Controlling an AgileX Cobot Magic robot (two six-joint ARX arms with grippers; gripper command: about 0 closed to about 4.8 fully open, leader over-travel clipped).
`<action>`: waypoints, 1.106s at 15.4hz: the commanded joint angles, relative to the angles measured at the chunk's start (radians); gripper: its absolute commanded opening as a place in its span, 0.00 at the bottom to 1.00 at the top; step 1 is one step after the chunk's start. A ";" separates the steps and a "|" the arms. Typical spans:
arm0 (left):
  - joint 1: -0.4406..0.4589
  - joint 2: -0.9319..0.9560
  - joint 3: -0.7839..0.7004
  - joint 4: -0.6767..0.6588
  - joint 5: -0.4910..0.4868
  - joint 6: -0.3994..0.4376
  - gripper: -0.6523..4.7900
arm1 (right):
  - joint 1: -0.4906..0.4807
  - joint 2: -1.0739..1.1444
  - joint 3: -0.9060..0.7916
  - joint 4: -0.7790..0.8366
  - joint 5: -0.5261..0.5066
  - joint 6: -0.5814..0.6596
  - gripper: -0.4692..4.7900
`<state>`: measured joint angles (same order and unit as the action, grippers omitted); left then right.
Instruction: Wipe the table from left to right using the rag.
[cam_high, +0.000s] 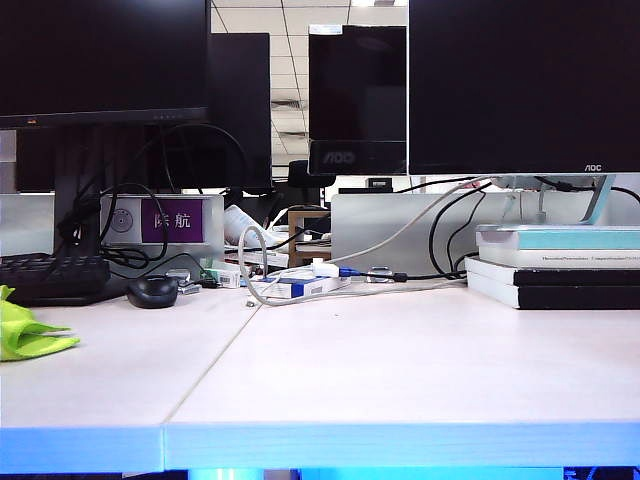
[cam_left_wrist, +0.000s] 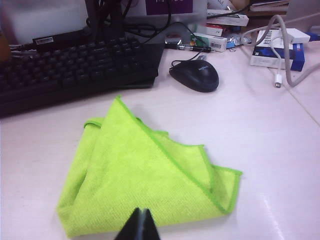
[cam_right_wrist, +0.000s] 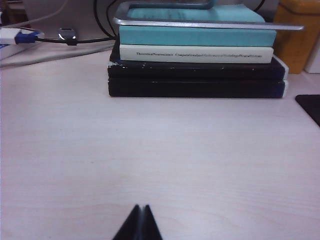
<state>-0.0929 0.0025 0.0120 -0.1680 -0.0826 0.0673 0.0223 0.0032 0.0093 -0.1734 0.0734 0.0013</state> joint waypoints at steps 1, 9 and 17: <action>0.000 -0.002 -0.004 -0.010 -0.003 0.003 0.11 | 0.000 -0.001 -0.007 0.005 -0.002 0.006 0.08; 0.000 0.002 0.109 -0.002 -0.011 -0.160 0.11 | -0.001 0.001 0.168 0.066 0.119 0.237 0.08; 0.000 0.207 0.403 0.055 -0.075 -0.145 0.11 | 0.000 0.266 0.573 0.091 0.100 0.286 0.08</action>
<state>-0.0929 0.1787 0.3775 -0.1444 -0.1566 -0.0879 0.0219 0.2413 0.5430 -0.1150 0.1814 0.2821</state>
